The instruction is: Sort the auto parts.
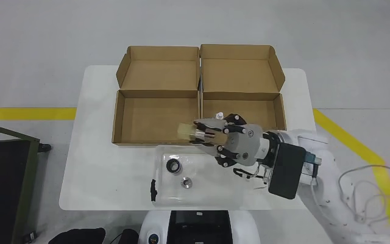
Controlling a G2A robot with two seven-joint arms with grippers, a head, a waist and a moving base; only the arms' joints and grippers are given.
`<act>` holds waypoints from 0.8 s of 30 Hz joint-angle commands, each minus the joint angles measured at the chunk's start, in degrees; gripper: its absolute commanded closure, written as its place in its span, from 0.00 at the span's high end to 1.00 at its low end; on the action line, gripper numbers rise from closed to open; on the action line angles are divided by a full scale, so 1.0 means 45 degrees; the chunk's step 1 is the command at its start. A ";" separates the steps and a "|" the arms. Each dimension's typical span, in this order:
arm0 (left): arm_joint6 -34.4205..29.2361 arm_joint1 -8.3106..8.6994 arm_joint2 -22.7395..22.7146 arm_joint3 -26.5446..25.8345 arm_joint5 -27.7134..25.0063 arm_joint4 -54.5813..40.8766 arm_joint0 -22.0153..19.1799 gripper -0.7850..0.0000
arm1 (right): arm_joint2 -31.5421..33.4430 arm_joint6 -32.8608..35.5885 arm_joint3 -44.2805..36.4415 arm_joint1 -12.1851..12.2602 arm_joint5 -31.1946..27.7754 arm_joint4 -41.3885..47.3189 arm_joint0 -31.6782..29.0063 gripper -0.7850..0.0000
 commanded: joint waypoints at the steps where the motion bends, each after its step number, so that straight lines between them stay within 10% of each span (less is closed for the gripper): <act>1: 0.0000 0.0000 0.0000 0.0000 0.0000 0.0000 0.0000 1.00 | 0.0122 -0.0066 -0.0064 -0.0003 0.0065 -0.0040 -0.0015 0.00; 24: 0.0000 0.0000 0.0000 0.0000 0.0000 0.0000 0.0000 1.00 | 0.0566 0.0953 0.0052 -0.0021 0.0073 -0.0584 -0.0403 0.00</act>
